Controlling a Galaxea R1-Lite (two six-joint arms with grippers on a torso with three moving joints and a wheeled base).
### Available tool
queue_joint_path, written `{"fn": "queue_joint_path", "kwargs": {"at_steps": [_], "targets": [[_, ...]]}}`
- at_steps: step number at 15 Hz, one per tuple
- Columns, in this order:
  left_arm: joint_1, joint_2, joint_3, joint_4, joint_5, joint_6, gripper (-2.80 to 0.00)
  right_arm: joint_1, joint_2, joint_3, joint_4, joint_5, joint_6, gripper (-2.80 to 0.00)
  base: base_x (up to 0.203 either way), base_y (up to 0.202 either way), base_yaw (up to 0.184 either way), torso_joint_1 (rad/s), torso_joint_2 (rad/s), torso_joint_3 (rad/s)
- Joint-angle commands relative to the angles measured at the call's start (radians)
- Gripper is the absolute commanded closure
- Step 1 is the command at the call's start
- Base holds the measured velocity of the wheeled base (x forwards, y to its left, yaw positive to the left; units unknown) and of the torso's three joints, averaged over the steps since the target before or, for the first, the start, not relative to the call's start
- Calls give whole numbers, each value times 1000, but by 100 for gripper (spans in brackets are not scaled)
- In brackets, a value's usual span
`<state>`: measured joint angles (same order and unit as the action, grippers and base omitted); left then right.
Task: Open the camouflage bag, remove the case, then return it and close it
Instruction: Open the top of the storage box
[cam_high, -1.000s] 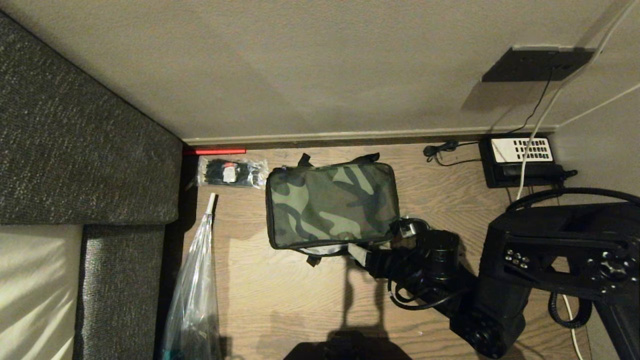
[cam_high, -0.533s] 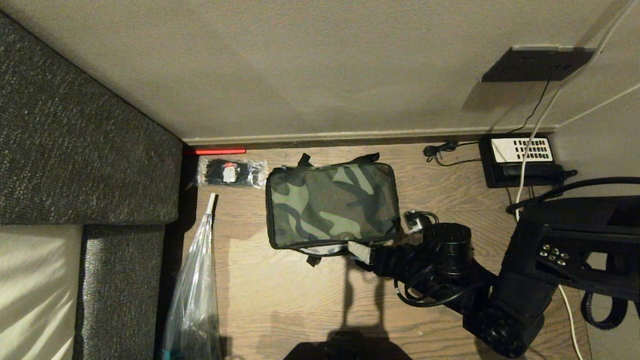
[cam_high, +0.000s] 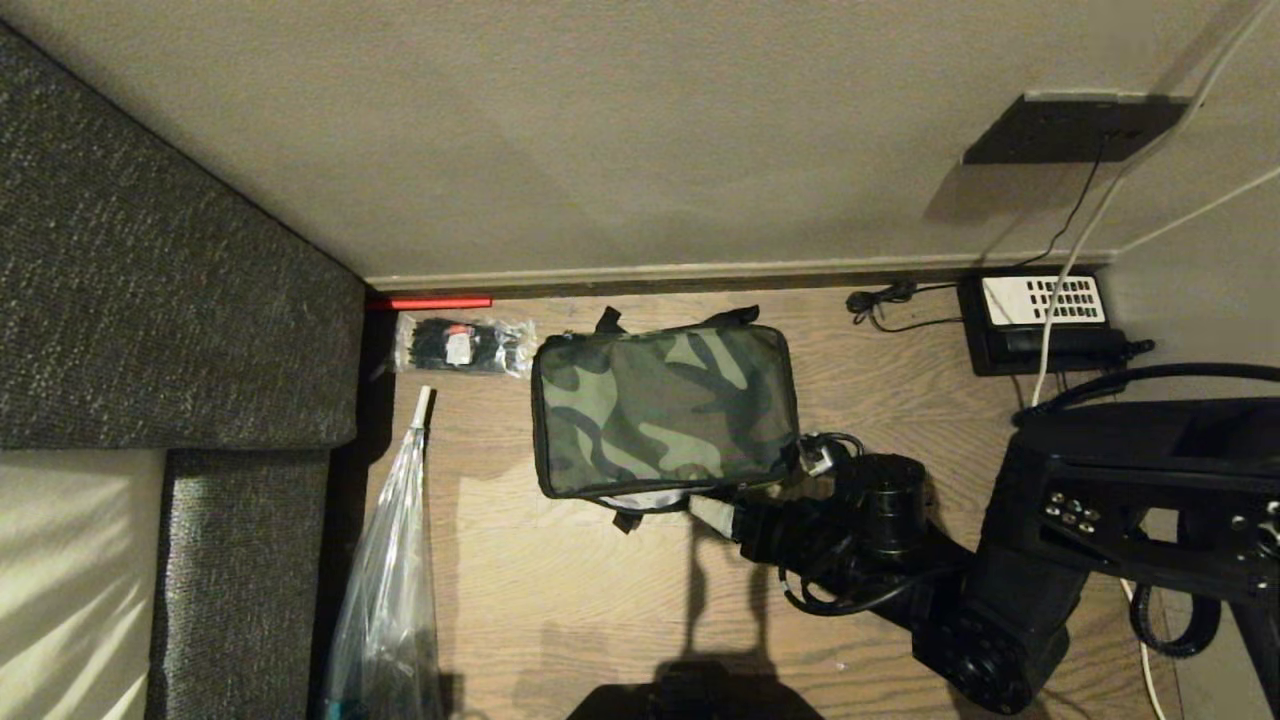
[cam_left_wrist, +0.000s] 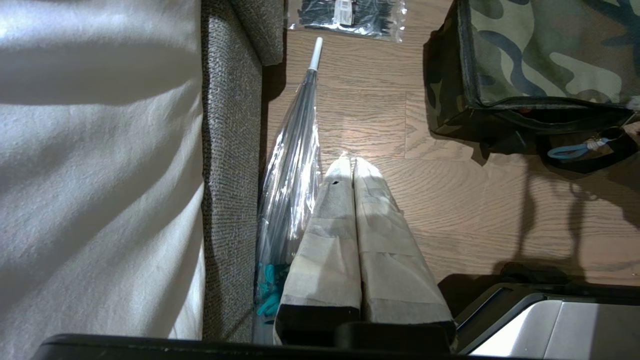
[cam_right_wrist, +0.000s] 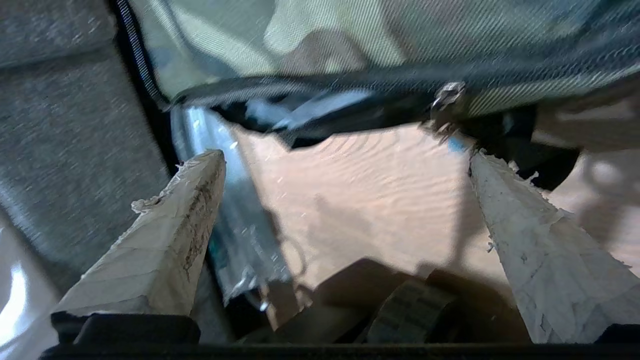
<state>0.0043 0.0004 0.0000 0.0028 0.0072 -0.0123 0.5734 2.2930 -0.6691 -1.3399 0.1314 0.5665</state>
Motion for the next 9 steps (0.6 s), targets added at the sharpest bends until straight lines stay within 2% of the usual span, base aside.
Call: {"fn": "queue_joint_path", "kwargs": {"at_steps": [1, 4, 9], "targets": [[0, -1, 3, 0, 0, 0, 0, 0, 50, -31, -15, -23, -10, -280, 0, 0, 0, 0, 0, 0], [0, -2, 3, 0, 0, 0, 0, -1, 101, -58, -79, -45, -50, -280, 0, 0, 0, 0, 0, 0], [0, -1, 3, 0, 0, 0, 0, -3, 144, -96, -90, -88, -63, -280, 0, 0, 0, 0, 0, 0]]}}
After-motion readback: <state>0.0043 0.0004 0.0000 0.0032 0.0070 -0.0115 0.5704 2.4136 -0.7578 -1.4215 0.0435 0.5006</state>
